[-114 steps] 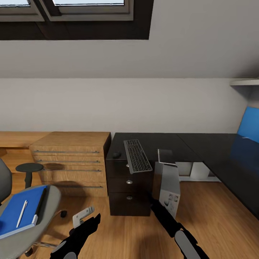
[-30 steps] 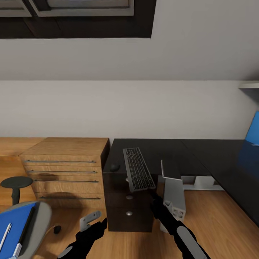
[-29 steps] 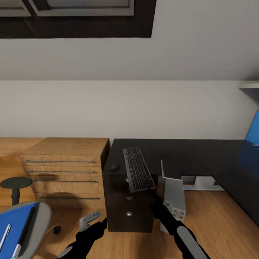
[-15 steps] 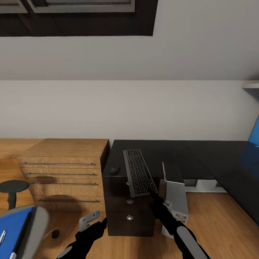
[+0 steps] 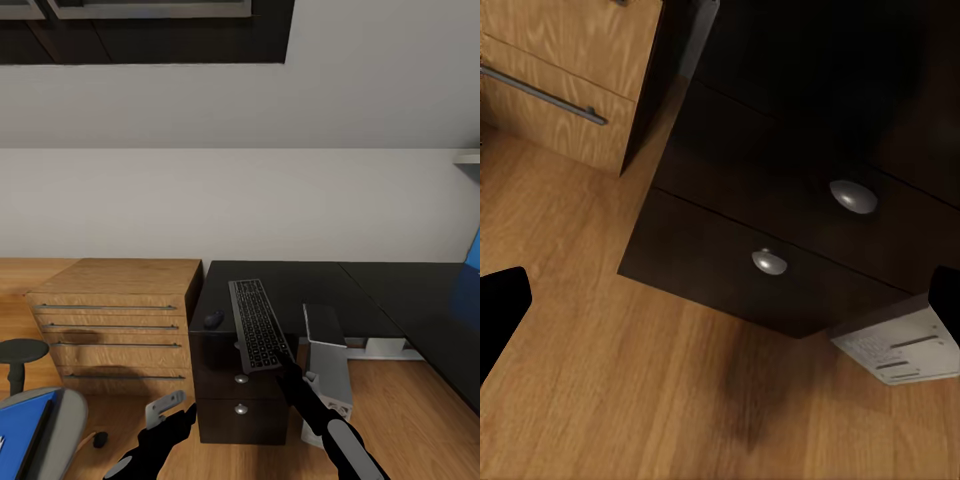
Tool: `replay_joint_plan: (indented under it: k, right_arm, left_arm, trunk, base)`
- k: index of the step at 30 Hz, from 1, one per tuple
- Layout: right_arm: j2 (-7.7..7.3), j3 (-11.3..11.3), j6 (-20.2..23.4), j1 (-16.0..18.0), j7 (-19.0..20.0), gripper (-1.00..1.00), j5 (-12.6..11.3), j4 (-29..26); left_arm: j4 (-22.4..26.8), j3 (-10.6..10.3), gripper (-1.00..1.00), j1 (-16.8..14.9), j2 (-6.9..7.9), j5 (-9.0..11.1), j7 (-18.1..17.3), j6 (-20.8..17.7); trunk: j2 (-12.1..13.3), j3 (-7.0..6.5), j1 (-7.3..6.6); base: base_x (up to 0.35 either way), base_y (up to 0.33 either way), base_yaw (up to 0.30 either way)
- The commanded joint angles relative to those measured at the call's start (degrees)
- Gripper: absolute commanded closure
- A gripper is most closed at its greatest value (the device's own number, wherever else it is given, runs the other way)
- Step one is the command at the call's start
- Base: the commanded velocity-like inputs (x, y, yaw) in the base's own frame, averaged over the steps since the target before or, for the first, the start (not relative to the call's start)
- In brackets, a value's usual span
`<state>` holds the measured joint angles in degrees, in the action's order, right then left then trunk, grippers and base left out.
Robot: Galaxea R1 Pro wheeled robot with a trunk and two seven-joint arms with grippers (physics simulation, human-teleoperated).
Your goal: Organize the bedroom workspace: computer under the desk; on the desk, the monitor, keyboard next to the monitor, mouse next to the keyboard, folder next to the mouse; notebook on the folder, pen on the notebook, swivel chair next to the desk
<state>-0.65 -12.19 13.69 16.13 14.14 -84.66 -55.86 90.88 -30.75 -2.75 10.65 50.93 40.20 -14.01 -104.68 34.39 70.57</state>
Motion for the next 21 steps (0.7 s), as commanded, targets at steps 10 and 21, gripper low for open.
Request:
replay_joint_plan:
  k: [10,21]
  right_arm:
    - [-0.05,-0.11,0.06,0.04,0.10,-1.00,-0.51,0.02]
    - [-0.05,-0.10,0.06,0.04,0.10,-1.00,-0.44,0.05]
  left_arm:
    - [0.08,-0.10,-1.00,-0.06,0.07,0.30,0.40,-0.14]
    - [0.08,-0.10,-1.00,-0.06,0.08,0.31,0.40,-0.14]
  trunk:
    - [-0.03,0.06,0.00]
    - [-0.03,0.06,0.00]
  base:
    - [0.086,0.000,0.000]
    - [0.003,0.000,0.000]
